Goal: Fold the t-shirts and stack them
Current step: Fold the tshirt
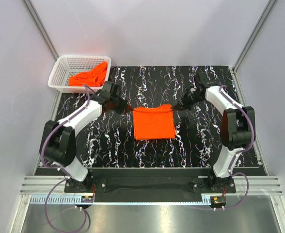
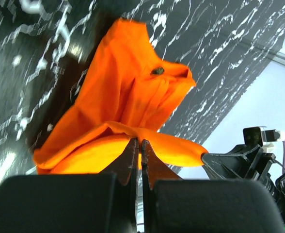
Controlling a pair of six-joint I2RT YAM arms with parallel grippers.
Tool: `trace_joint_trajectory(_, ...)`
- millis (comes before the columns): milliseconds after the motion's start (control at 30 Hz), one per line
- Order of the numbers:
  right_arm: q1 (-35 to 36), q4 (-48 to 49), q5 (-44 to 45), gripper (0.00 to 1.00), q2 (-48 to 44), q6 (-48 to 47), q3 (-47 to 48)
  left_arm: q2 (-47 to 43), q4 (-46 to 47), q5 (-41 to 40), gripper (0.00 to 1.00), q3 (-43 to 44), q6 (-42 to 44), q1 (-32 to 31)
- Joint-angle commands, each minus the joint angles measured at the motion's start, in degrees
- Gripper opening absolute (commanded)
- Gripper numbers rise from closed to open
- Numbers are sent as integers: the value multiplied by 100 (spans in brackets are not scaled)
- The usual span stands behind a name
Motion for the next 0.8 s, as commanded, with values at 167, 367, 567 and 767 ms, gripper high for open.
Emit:
trace_joint_trajectory(167,-210,141,-246,0,543,-271,654,1207,150,626,0,1059,894,306)
trace_joint_trajectory(367,-262,177,-334,2,1054,-394,970,1754,150,926,0,1438,1000,473)
trace_joint_trajectory(567,-306,168,-440,5,1607,-570,1436,1965,150,882,0,1587,1035,631)
trace_joint_trajectory(767,-420,352,-124,27,2406,-999,2425,2510,-131,671,12,2122,1781,780)
